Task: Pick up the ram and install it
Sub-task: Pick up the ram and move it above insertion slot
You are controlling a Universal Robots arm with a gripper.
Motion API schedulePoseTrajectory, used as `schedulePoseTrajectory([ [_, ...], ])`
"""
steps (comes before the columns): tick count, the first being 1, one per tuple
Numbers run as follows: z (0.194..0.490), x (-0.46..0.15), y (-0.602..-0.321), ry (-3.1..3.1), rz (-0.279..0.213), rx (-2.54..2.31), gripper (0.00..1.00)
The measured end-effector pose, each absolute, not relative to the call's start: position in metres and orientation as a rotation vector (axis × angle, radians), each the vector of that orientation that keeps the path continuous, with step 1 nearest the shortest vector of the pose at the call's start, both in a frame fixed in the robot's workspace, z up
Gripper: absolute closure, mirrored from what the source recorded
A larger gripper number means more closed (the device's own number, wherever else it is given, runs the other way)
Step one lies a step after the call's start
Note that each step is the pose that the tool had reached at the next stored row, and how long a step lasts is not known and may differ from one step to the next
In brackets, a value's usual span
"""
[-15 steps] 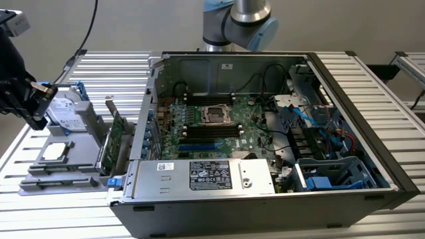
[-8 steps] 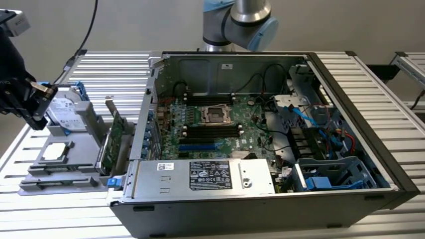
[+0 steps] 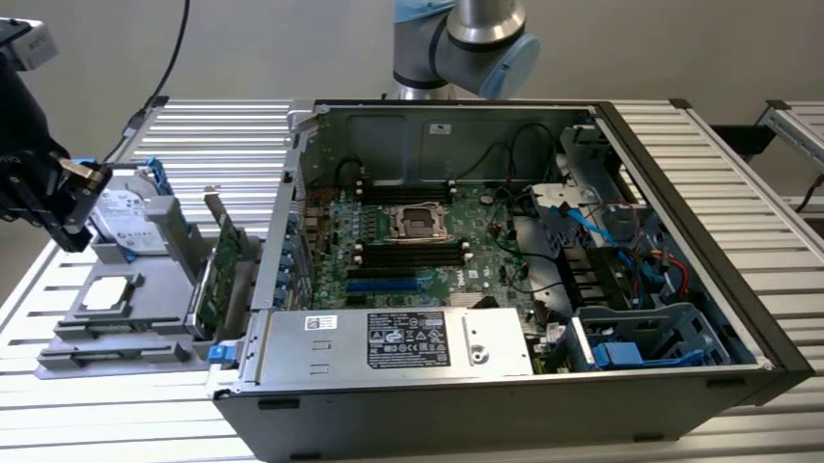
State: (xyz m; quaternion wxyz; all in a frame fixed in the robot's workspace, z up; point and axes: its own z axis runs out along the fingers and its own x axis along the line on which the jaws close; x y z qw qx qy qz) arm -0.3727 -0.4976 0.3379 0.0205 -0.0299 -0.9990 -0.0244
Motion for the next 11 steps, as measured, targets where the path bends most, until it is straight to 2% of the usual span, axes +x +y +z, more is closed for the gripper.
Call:
schedulePoseTrajectory([
  [11, 0.3357, -0.3726, -0.4976, -3.088, -0.069, 0.215, 0.89],
])
